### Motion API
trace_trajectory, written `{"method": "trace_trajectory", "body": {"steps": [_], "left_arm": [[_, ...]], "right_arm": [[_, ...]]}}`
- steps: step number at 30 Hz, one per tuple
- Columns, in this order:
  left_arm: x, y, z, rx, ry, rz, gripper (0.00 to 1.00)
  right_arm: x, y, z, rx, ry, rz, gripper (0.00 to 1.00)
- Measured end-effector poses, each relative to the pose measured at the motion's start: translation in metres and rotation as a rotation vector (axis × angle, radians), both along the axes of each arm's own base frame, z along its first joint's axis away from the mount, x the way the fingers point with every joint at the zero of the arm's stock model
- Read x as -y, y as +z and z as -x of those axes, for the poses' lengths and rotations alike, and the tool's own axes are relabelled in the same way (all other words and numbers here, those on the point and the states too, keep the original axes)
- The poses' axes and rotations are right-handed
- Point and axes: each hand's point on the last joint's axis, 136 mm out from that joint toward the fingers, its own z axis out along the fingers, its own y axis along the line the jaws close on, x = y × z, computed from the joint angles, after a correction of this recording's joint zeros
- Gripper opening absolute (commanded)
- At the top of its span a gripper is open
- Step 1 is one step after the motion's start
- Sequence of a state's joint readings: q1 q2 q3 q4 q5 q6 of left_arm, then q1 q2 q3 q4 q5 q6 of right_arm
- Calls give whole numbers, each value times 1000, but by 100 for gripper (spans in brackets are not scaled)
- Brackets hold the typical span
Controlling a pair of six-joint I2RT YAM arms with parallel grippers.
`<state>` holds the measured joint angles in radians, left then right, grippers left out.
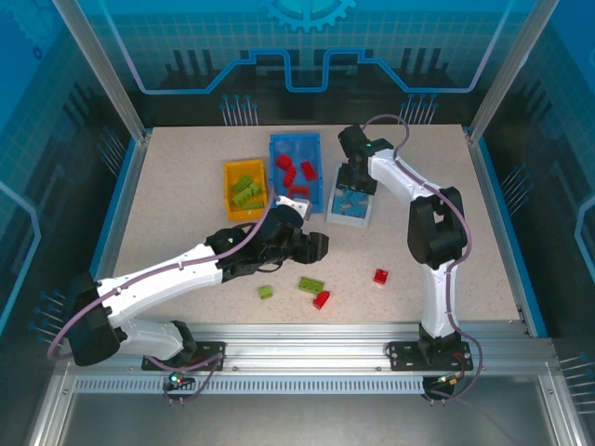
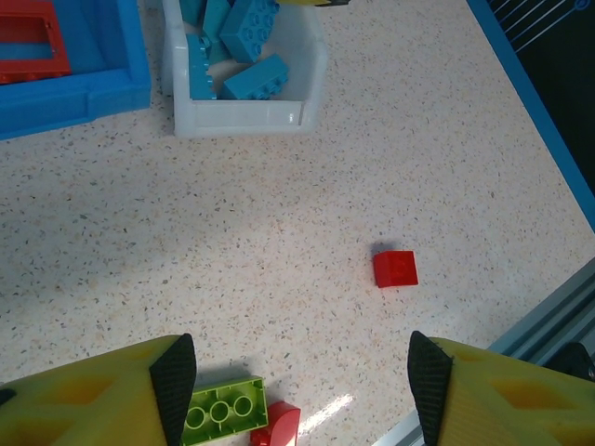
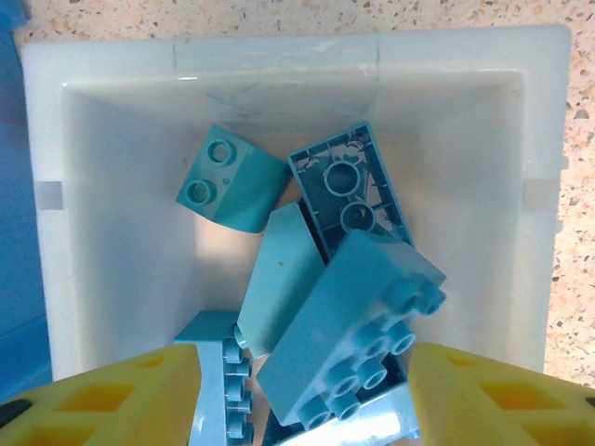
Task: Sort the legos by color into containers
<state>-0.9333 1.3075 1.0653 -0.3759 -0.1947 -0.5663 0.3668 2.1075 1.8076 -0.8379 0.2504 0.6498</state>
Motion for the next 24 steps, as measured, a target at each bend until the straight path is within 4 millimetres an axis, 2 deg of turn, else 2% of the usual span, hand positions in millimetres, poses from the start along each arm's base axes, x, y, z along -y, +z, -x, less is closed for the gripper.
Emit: {"method": "trace_trajectory", "body": {"steps": [2,4,7,9,12,13,19,22,24], "left_arm": [[0,0,0,6,-8,-7,69],[0,0,0,18,-24,-18,71],[5,-1,5,35,-95,-40,74],[15,-4,8,48,-180,-65,74],[39,-16,11,69,-334,-116,75],[47,-21,11,74,-376,-133,80],[109,-62,27,132,-664,-258,81],[140,-86,43,195,-820,-305,82],[152,-103,50,240,-911,-333,84]], "right_arm": [[-4,13,2,29,17,-4,60],[-9,39,8,83,41,-12,60],[-12,93,26,204,68,-43,62],[-6,133,45,300,82,-75,65],[13,175,81,411,92,-114,69],[20,180,93,429,94,-121,70],[60,181,174,466,111,-167,78],[77,193,209,527,107,-210,80],[82,207,231,586,119,-240,81]]}}
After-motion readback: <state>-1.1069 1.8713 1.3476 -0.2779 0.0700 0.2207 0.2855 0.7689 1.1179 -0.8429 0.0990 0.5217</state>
